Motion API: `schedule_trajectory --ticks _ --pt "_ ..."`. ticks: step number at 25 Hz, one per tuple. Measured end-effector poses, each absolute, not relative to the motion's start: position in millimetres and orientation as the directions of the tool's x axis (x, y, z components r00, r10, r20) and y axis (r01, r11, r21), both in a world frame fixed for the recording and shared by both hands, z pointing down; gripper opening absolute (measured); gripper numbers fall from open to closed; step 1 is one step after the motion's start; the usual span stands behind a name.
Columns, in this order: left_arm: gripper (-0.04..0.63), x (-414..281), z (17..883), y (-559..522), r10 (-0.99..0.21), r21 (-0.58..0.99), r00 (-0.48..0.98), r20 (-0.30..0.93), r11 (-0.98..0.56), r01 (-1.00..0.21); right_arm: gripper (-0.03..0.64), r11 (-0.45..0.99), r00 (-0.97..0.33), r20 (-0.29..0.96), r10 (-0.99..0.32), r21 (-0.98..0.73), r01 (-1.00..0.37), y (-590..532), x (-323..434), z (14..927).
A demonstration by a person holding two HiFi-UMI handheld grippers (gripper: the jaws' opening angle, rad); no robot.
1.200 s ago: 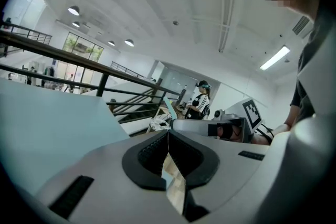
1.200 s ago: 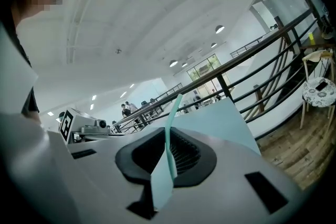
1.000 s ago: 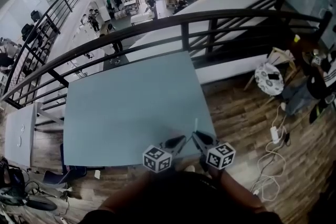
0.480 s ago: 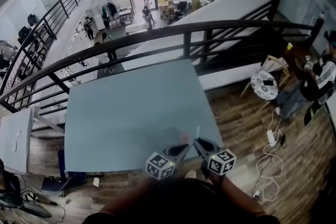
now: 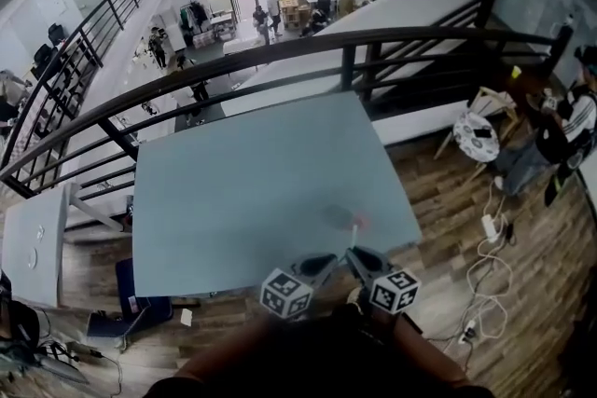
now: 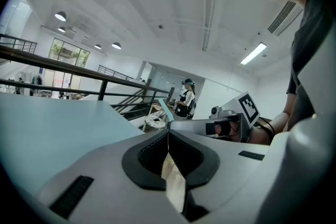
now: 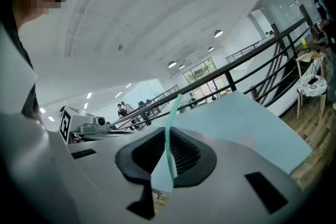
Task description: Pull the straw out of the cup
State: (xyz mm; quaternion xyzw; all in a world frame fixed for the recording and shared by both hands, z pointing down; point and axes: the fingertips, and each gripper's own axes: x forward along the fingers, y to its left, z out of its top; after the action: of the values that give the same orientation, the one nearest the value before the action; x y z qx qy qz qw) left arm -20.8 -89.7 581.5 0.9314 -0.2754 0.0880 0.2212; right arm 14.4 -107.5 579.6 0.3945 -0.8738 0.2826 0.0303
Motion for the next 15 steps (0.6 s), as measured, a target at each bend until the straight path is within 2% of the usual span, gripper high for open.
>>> schedule_trajectory --ticks 8,15 --pt "0.015 -63 584 -50 -0.450 0.366 0.845 0.290 -0.764 -0.532 0.040 0.506 -0.668 0.267 -0.694 -0.480 -0.717 -68 -28 582" --pt "0.015 -70 588 -37 -0.460 0.386 0.845 0.272 -0.752 -0.534 0.040 0.503 -0.656 0.284 -0.700 -0.457 -0.734 -44 -35 582"
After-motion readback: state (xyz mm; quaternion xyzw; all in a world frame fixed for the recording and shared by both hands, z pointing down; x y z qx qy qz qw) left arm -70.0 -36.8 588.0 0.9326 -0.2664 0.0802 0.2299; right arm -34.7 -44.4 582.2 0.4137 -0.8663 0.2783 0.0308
